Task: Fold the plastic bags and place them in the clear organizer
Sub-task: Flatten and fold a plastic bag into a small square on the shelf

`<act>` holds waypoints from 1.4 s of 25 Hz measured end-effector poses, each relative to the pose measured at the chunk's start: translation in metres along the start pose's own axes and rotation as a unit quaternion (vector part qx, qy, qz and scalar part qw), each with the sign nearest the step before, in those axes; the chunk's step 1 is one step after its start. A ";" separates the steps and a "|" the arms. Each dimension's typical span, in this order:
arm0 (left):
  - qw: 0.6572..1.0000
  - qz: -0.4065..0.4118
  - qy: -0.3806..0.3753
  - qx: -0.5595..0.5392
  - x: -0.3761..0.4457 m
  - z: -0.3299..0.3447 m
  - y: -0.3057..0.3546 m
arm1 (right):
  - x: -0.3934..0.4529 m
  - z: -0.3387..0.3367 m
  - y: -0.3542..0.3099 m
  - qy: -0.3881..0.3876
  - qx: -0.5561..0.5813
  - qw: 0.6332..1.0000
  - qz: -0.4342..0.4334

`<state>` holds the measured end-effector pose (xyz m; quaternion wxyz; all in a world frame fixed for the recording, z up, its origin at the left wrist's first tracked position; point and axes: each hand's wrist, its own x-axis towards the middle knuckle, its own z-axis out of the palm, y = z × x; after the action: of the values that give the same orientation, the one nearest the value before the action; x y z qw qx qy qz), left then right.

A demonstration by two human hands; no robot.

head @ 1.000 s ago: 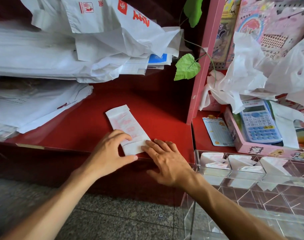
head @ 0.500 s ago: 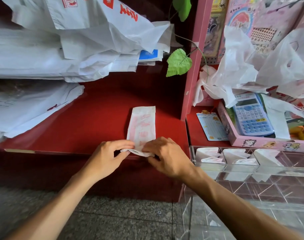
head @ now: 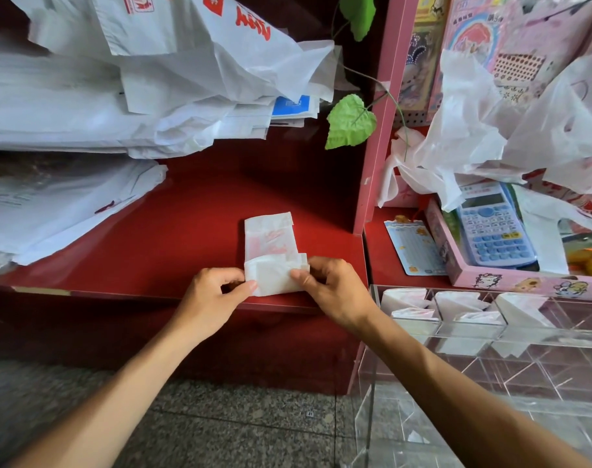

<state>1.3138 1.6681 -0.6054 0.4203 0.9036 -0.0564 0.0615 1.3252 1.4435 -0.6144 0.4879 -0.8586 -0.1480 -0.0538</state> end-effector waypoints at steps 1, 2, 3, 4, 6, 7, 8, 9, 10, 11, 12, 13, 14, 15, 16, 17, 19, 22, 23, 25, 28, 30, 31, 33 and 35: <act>1.000 -0.002 0.000 0.001 0.000 0.000 0.001 | -0.001 0.000 -0.002 0.003 -0.013 1.000 0.001; 1.000 -0.003 0.004 -0.001 0.000 0.001 0.000 | -0.001 0.001 -0.003 0.005 -0.029 1.000 0.002; 1.000 -0.005 0.010 -0.005 0.001 0.001 0.000 | -0.001 0.000 -0.004 0.011 -0.048 0.999 0.004; 1.000 -0.008 0.018 -0.010 0.001 0.003 -0.001 | 0.001 0.000 -0.003 0.022 -0.067 0.997 0.011; 0.999 -0.014 0.037 -0.008 0.003 0.006 -0.004 | 0.005 0.001 -0.002 0.037 -0.090 0.995 0.034; 0.999 -0.013 0.046 0.000 0.003 0.008 -0.005 | 0.006 0.002 -0.002 0.036 -0.098 0.994 0.045; 0.998 -0.017 0.059 0.010 0.003 0.010 -0.005 | 0.007 0.003 -0.002 0.033 -0.109 0.992 0.056; 0.997 -0.024 0.073 0.022 0.003 0.012 -0.004 | 0.007 0.004 -0.003 0.030 -0.125 0.990 0.063; 0.995 -0.034 0.086 0.035 0.004 0.013 -0.002 | 0.007 0.006 -0.004 0.030 -0.143 0.987 0.069; 0.993 -0.047 0.096 0.052 0.004 0.014 0.001 | 0.008 0.007 -0.005 0.033 -0.162 0.983 0.075; 0.990 -0.062 0.102 0.071 0.003 0.014 0.004 | 0.008 0.008 -0.007 0.038 -0.183 0.979 0.079; 0.987 -0.070 0.105 0.094 0.002 0.015 0.006 | 0.007 0.010 -0.008 0.045 -0.202 0.975 0.081; 0.985 -0.070 0.106 0.115 0.002 0.014 0.007 | 0.007 0.011 -0.008 0.055 -0.218 0.971 0.078; 0.985 -0.055 0.106 0.126 0.001 0.014 0.007 | 0.005 0.013 -0.007 0.068 -0.229 0.969 0.067; 0.985 -0.027 0.104 0.133 0.001 0.013 0.004 | 0.003 0.014 -0.007 0.082 -0.238 0.967 0.047; 0.984 0.017 0.100 0.148 0.000 0.013 0.000 | 0.001 0.015 -0.005 0.092 -0.250 0.964 0.020; 0.970 0.109 0.076 0.203 0.000 0.015 -0.008 | -0.003 0.017 0.000 0.079 -0.298 0.950 -0.055; 0.961 0.150 0.015 0.234 0.000 0.014 -0.008 | -0.007 0.016 0.005 -0.026 -0.365 0.921 -0.133; 0.965 0.138 -0.013 0.223 0.000 0.011 -0.007 | -0.009 0.016 0.006 -0.062 -0.385 0.911 -0.132; 0.974 0.109 -0.052 0.192 0.000 0.003 -0.008 | -0.011 0.016 0.007 -0.103 -0.416 0.895 -0.122; 0.978 0.101 -0.058 0.174 0.001 -0.004 -0.007 | -0.012 0.015 0.006 -0.115 -0.397 0.904 -0.110; 0.976 0.106 -0.061 0.180 0.001 -0.007 -0.006 | -0.013 0.012 0.004 -0.106 -0.372 0.915 -0.115; 0.976 0.107 -0.064 0.180 0.000 -0.009 -0.006 | -0.014 0.009 0.004 -0.103 -0.359 0.921 -0.115; 0.982 0.096 -0.072 0.145 0.001 -0.013 -0.009 | -0.015 0.004 0.004 -0.083 -0.317 0.938 -0.110; 0.991 0.069 -0.078 0.083 0.001 -0.017 -0.012 | -0.015 0.001 0.004 -0.046 -0.256 0.961 -0.097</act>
<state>1.3157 1.6886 -0.6034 0.3331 0.9313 -0.1455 0.0239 1.3120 1.4397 -0.6215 0.2371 -0.9379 -0.2337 -0.0974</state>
